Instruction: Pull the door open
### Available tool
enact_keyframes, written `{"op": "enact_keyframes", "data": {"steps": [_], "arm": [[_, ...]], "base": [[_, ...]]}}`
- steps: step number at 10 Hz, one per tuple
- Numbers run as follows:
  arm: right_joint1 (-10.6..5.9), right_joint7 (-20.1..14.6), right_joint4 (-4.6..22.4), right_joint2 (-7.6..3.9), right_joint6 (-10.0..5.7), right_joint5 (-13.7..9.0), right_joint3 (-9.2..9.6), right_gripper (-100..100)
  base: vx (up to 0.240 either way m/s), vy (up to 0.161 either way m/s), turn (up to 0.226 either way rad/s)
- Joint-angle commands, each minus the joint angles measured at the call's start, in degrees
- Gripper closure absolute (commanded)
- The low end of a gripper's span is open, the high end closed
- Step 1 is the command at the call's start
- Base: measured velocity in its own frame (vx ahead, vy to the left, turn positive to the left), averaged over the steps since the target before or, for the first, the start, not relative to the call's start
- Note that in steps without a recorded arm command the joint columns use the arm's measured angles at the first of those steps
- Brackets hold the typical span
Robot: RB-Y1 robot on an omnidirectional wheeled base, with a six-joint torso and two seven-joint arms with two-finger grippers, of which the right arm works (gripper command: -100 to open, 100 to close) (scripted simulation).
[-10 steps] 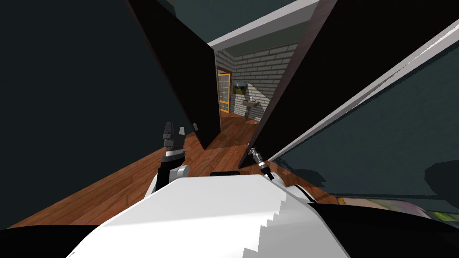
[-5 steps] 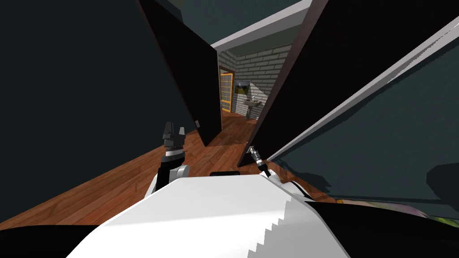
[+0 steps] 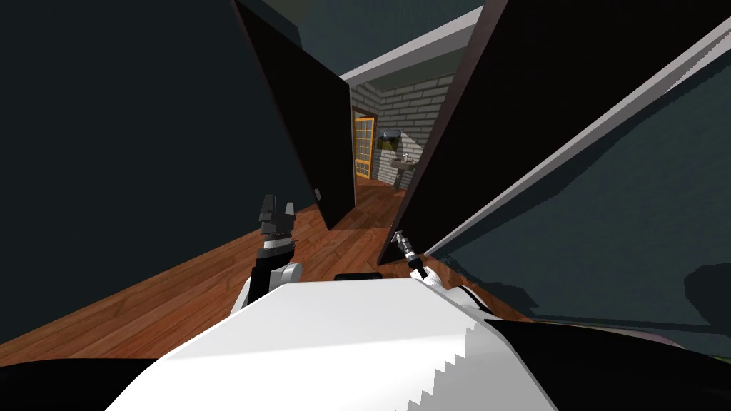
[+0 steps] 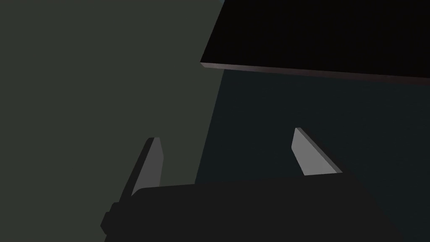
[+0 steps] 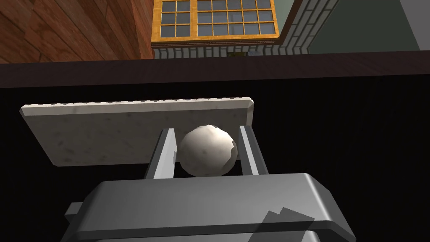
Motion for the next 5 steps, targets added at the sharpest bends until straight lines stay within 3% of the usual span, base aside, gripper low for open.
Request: {"op": "enact_keyframes", "data": {"steps": [1,2,3,5], "arm": [[-1.5,0.6,1.2,0.99,0.42,-0.4,0.72,100],[-1.5,0.6,0.0,0.99,0.42,-0.4,0.72,100],[-2.57,1.3,1.3,1.57,1.51,-1.2,1.21,100],[-2.96,1.5,1.4,1.78,1.92,-1.4,1.38,100]], "base": [[-0.169,-0.105,0.118],[-0.116,-0.071,0.039],[-0.141,-0.114,0.111],[-0.115,-0.124,0.088]]}}
